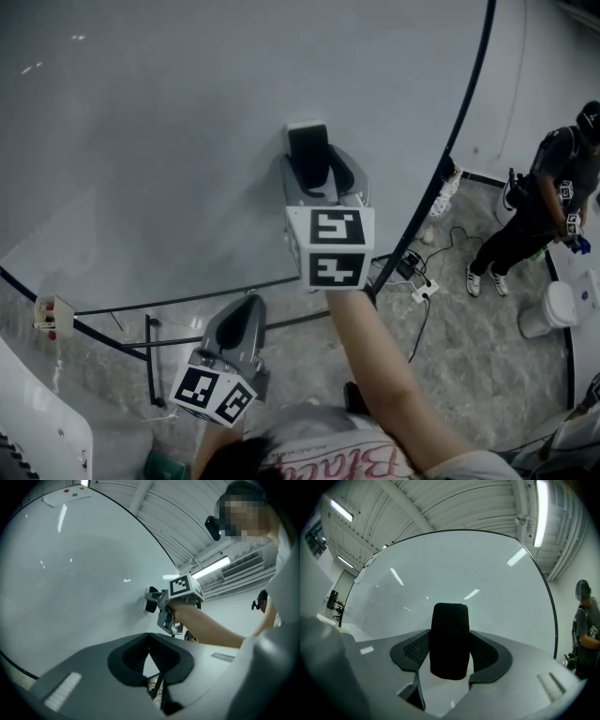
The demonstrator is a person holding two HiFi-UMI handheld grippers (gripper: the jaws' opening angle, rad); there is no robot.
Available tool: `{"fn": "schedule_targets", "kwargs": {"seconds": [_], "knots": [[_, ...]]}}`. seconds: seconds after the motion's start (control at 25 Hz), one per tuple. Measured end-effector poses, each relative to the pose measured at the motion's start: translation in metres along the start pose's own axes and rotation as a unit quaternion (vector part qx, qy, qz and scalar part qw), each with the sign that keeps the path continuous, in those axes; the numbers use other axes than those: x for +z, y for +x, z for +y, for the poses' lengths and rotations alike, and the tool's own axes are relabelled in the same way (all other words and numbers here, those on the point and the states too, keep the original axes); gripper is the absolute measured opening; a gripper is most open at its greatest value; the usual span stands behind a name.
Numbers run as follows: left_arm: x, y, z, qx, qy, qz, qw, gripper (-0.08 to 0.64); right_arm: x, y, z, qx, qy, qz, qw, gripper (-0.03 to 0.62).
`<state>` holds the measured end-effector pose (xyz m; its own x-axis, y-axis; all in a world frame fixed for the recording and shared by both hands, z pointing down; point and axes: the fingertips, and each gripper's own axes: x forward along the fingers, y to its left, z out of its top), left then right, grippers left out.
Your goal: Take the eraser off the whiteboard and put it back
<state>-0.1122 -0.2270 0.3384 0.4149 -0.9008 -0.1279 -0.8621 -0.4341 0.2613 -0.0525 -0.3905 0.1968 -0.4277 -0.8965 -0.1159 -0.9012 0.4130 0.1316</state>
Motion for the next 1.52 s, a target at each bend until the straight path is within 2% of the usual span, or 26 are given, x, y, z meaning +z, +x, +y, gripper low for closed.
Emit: {"fn": "schedule_targets", "kwargs": {"seconds": [0.16,0.68,0.84,1.12,1.2,1.52], "knots": [[0.0,-0.001,-0.002,-0.006,0.001,0.0,1.0,-0.002,-0.004,-0.004,0.001,0.009,-0.005,-0.004,1.0,0.268],[-0.004,0.004,-0.011,-0.014,0.001,0.003,0.9999,-0.002,-0.047,-0.078,0.01,0.04,-0.008,0.015,0.999,0.256],[-0.006,0.006,-0.013,-0.018,-0.001,0.006,0.9998,-0.002,-0.069,-0.099,0.014,0.05,0.003,0.031,0.998,0.205],[-0.008,0.01,-0.019,-0.026,0.0,0.006,0.9996,-0.002,-0.104,-0.123,0.023,0.072,0.012,0.068,0.995,0.069],[-0.008,0.011,-0.019,-0.024,-0.001,0.005,0.9997,-0.002,-0.111,-0.13,0.024,0.077,0.019,0.074,0.994,0.013],[-0.011,0.012,-0.02,-0.023,-0.002,0.007,0.9997,-0.002,-0.122,-0.155,0.036,0.138,0.041,0.055,0.988,0.002]]}}
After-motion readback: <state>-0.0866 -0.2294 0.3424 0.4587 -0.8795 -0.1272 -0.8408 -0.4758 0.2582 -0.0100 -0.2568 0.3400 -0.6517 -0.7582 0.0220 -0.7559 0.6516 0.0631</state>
